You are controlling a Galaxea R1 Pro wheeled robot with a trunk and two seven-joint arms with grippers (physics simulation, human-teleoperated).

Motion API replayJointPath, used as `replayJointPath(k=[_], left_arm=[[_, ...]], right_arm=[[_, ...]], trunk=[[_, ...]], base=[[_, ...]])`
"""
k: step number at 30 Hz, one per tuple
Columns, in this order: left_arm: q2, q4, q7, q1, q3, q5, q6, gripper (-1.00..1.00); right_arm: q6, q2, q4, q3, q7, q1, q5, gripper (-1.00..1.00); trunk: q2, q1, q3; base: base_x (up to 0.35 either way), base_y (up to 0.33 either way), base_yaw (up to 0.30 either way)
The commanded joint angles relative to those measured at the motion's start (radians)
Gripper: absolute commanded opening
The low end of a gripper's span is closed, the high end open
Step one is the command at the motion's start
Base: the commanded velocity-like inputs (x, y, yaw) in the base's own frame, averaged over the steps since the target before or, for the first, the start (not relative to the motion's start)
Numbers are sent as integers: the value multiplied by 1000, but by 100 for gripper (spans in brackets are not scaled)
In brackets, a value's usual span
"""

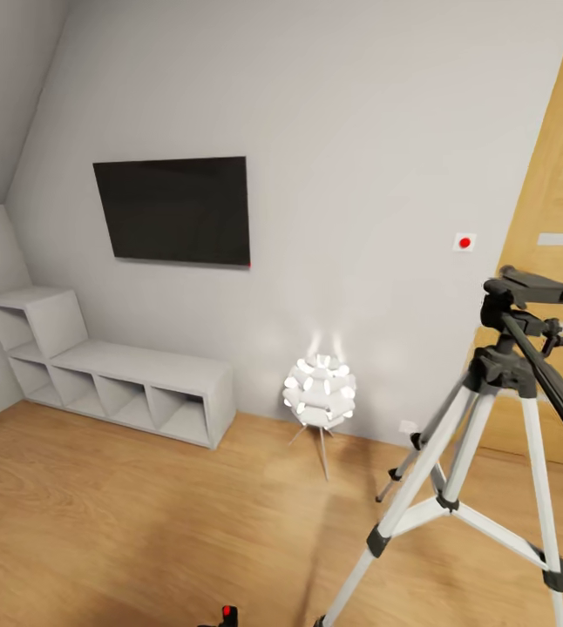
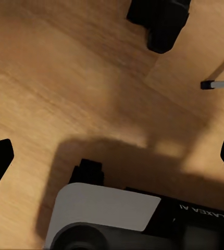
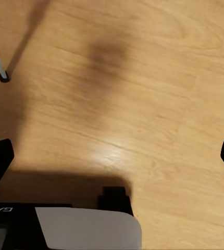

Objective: Attach the digital camera to the camera tripod in the bedroom.

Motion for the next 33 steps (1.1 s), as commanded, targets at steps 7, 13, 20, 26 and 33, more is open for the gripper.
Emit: replayJointPath(k=[7,13,20,26,33], left_arm=[[-1,20,4,0,-1,10,4,100],[0,26,5,0,-2,10,5,100],[1,27,5,0,-1,10,5,100],[1,27,6,0,-1,10,5,100],[1,27,7,0,-1,10,5,100]], right_arm=[[7,2,-1,0,-1,0,7,100],[11,2,-1,4,-2,0,9,100],[15,2,1,1,-5,0,9,100],[9,0,19,1,-7,0,6,100],[5,-3,42,1,-7,0,4,100]], trunk=[[-1,1,-1],[-1,1,-1],[-1,1,-1],[-1,1,-1],[-1,1,-1]], base=[[313,0,0],[244,0,-35],[54,0,-202],[11,0,-140],[2,0,-30]])
